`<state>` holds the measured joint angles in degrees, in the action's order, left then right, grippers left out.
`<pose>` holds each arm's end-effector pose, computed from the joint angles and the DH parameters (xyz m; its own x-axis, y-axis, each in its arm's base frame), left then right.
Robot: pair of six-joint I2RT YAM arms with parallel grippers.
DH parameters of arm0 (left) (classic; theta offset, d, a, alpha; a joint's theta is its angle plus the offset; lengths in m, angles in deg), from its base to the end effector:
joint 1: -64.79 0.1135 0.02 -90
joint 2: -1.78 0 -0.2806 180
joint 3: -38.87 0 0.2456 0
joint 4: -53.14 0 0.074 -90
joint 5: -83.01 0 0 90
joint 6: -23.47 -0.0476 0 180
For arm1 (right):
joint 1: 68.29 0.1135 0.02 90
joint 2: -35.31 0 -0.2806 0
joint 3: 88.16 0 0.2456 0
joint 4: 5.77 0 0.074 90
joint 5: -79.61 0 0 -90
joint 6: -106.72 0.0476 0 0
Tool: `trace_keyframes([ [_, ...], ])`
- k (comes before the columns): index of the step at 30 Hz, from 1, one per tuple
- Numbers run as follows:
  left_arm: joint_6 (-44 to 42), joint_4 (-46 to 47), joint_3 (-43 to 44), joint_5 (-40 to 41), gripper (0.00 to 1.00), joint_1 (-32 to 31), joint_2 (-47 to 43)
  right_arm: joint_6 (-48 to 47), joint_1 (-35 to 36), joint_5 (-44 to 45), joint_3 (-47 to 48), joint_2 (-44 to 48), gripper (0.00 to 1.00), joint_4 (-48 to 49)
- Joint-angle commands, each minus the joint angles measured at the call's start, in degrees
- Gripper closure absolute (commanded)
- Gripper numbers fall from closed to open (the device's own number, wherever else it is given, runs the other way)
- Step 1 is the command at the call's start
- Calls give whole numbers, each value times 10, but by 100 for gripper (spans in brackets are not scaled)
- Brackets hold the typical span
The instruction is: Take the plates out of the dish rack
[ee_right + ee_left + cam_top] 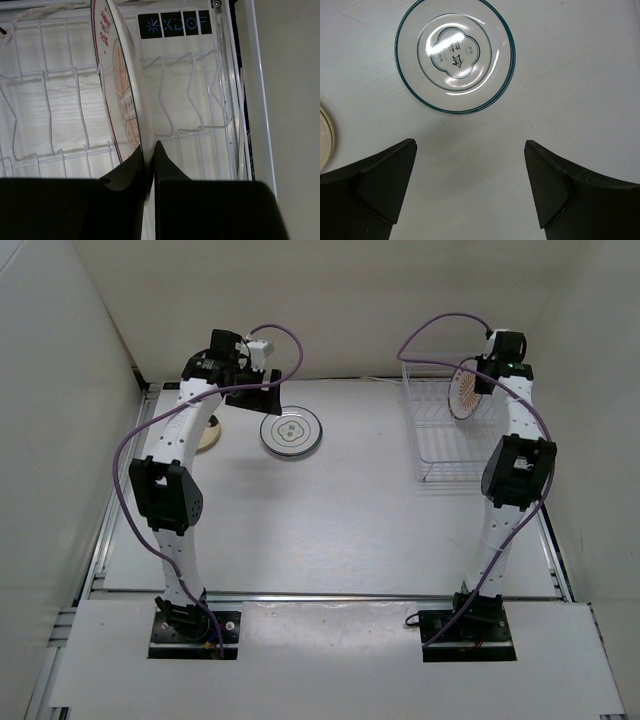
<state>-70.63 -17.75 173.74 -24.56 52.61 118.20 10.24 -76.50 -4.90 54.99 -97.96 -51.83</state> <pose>0.4374 -0.1091 0.3479 -0.7456 0.2307 -0.6251 0.4354 0.8788 -0.1951 0.5460 -0.0834 0.2883 -0.6052 -0.0262 -0.7956 0.1512 0.9775 -0.1472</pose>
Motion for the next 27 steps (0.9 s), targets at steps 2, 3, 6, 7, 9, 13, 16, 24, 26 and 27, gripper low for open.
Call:
trace_keyframes([
  [2, 8, 1, 21, -23, 0, -3, 3, 1, 15, 19, 6, 50, 100, 28],
  [3, 8, 1, 21, -23, 0, -3, 3, 1, 21, 28, 6, 58, 100, 34],
  [6, 8, 1, 26, -23, 0, -3, 3, 6, 27, 62, -4, 102, 100, 40],
  [7, 13, 1, 26, -28, 0, -3, 3, 11, 32, 73, -9, 113, 100, 49],
  [9, 18, 8, 26, -28, 0, -3, 3, 11, 37, 96, -17, 136, 100, 60],
  [13, 23, 8, 33, -39, 0, -3, 3, -11, 50, 147, -30, 169, 100, 79],
  [16, 30, 8, 33, -51, 0, -3, 3, -25, 55, 159, -45, 193, 100, 85],
  [24, 35, 8, 33, -90, 0, -3, -18, 50, 41, -66, -80, 268, 100, 10],
  [26, 28, 8, 33, -111, 0, -3, -24, 66, 35, -145, -107, 281, 100, -8],
  [27, 28, 2, 33, -120, 0, -3, -24, 80, 35, -189, -118, 293, 100, -8],
])
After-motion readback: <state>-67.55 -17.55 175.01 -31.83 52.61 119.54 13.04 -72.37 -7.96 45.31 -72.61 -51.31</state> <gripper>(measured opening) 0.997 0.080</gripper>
